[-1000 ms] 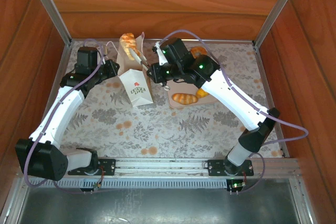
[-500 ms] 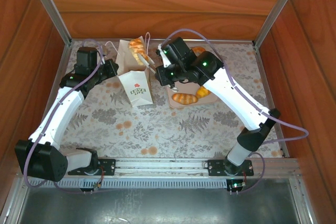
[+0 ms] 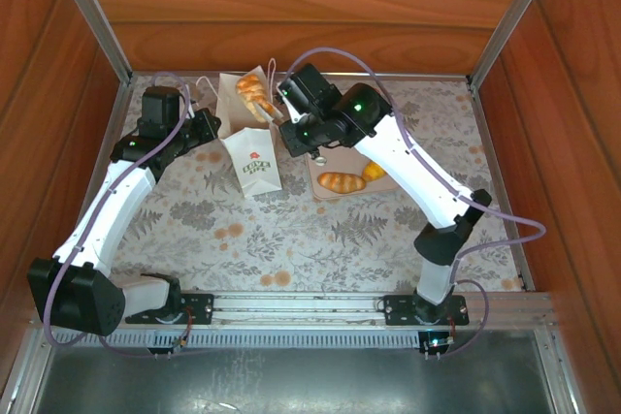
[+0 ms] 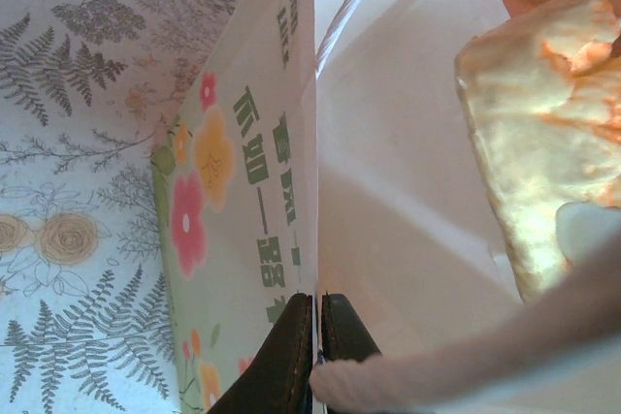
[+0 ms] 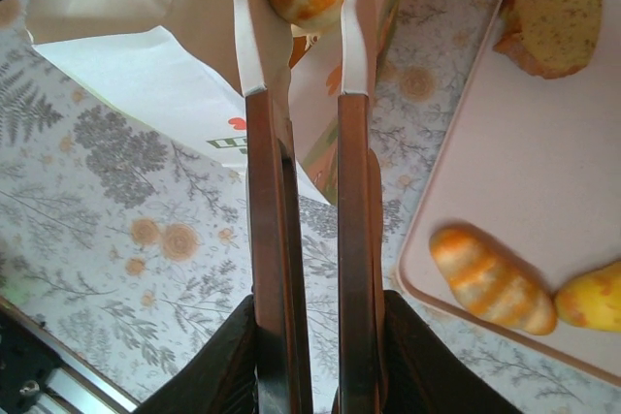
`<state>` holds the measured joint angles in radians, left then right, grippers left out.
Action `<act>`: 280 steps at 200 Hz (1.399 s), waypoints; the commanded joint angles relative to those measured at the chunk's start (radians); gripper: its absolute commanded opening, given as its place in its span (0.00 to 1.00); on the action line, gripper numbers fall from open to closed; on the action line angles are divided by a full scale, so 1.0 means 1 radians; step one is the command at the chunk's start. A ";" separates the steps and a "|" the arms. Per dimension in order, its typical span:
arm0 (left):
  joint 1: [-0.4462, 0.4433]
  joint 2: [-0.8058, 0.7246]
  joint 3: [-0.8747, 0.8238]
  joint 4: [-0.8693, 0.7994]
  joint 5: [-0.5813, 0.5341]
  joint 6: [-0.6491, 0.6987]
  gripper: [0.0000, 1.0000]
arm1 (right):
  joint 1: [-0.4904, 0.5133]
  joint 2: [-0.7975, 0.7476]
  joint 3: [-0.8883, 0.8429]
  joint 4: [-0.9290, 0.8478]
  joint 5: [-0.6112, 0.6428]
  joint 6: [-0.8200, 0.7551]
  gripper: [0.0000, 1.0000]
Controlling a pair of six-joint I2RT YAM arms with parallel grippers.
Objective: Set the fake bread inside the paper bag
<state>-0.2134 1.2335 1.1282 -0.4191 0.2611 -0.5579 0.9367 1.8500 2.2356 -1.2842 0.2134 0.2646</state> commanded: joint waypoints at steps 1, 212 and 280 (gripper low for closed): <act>-0.012 -0.001 0.008 0.008 0.016 -0.010 0.10 | 0.021 0.054 0.097 -0.132 0.067 -0.059 0.21; -0.028 0.005 0.012 0.017 0.021 -0.011 0.10 | 0.028 0.055 0.113 -0.023 0.086 -0.097 0.47; -0.030 0.006 0.013 0.019 0.023 -0.013 0.10 | 0.028 0.033 0.109 0.009 0.078 -0.090 0.48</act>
<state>-0.2363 1.2339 1.1282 -0.4110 0.2676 -0.5591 0.9565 1.9293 2.3455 -1.3178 0.2867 0.1707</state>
